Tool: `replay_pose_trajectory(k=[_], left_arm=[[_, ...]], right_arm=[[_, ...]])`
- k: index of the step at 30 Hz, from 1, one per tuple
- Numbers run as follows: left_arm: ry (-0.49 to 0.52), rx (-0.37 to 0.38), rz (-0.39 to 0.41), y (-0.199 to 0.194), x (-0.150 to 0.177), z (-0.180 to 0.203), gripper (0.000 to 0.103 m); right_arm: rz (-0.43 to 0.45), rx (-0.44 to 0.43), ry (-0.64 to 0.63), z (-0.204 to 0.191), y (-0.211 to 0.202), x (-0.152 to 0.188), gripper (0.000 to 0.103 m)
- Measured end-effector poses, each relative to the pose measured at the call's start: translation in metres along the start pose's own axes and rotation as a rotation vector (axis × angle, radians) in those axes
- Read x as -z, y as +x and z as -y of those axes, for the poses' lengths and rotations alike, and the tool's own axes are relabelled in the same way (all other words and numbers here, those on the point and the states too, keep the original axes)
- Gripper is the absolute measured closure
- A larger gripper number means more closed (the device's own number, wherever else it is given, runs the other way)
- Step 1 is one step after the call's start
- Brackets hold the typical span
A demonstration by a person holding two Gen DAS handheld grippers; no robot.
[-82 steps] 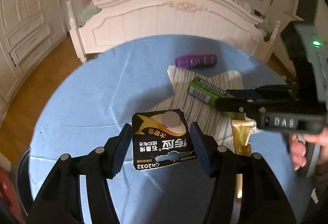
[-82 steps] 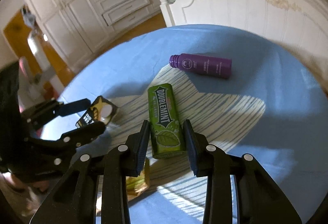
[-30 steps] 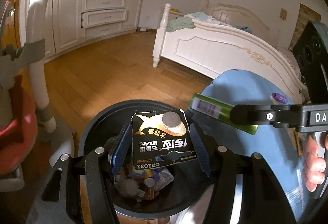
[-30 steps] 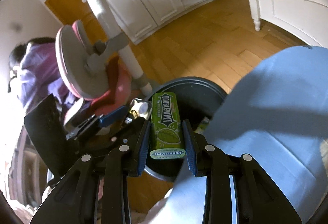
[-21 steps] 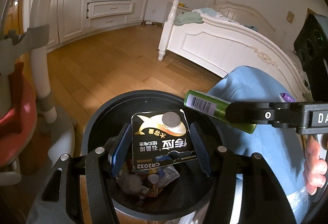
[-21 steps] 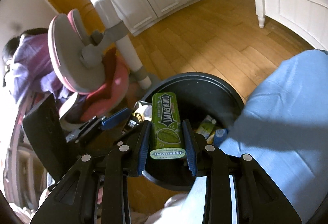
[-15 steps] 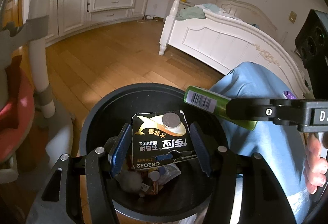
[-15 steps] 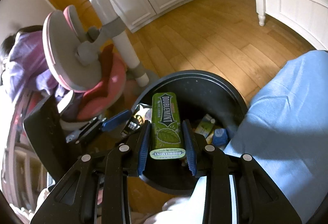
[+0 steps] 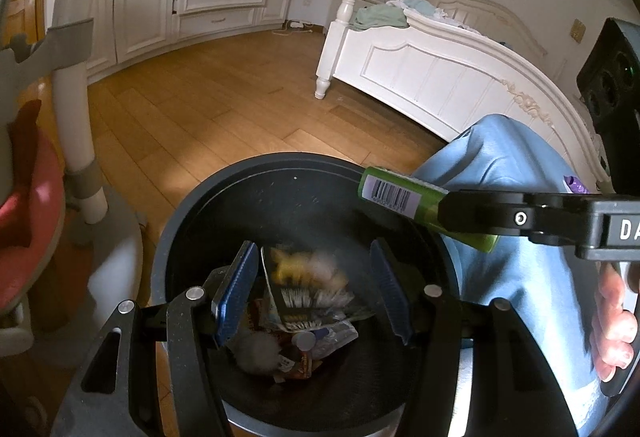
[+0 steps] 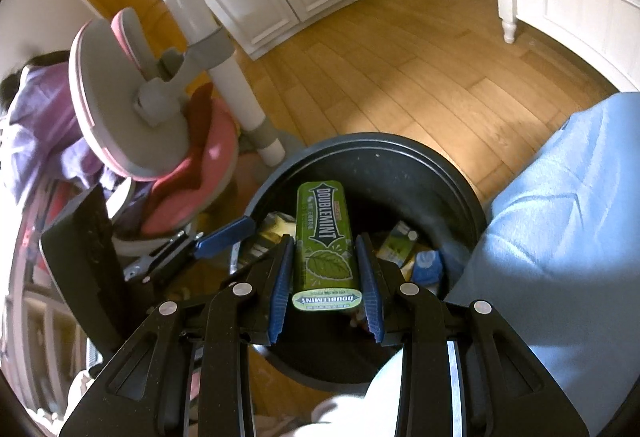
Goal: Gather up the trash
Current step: 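Carry the battery card and gum box over the bin to drop them, then move both open tools back over the table toward the remaining items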
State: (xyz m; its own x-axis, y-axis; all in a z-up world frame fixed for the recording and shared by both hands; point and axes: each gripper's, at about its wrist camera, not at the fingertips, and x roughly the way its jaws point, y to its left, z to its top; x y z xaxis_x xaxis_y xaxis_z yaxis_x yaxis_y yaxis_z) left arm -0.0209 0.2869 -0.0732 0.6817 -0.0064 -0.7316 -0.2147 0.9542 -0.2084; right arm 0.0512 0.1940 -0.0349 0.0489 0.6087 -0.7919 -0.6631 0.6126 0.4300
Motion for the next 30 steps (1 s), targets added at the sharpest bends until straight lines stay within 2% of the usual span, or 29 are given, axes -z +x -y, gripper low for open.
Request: replay_pose_trajectory(k=[5, 8, 9, 16, 20, 24, 26, 27, 30], left_arm=[[0.007, -0.011, -0.004, 0.001, 0.0, 0.002, 0.044], [0.007, -0.012, -0.007, 0.001, 0.0, 0.002, 0.043], [0.007, -0.012, -0.007, 0.001, 0.0, 0.002, 0.043], [0.011, 0.02, -0.007, -0.005, 0.001, 0.014, 0.041], [0.068, 0.073, 0.006, -0.014, -0.001, 0.043, 0.031], [0.145, 0.129, 0.01, -0.023, 0.0, 0.078, 0.03], [0.185, 0.16, 0.014, -0.029, 0.0, 0.101, 0.026], [0.202, 0.173, 0.017, -0.031, 0.001, 0.111, 0.021], [0.267, 0.205, 0.02, -0.037, 0.005, 0.144, 0.02]], right_arm=[[-0.007, -0.017, 0.006, 0.0, 0.0, -0.001, 0.069], [0.013, -0.02, 0.01, 0.001, -0.005, 0.0, 0.052], [0.023, -0.022, 0.01, 0.002, -0.008, 0.001, 0.051], [0.082, -0.038, 0.04, 0.015, -0.039, 0.012, 0.051], [0.13, -0.031, 0.069, 0.029, -0.065, 0.023, 0.051], [0.179, -0.013, 0.109, 0.052, -0.097, 0.036, 0.051], [0.198, 0.0, 0.129, 0.063, -0.111, 0.043, 0.051], [0.21, 0.006, 0.147, 0.072, -0.12, 0.047, 0.046], [0.257, 0.025, 0.188, 0.094, -0.145, 0.06, 0.04]])
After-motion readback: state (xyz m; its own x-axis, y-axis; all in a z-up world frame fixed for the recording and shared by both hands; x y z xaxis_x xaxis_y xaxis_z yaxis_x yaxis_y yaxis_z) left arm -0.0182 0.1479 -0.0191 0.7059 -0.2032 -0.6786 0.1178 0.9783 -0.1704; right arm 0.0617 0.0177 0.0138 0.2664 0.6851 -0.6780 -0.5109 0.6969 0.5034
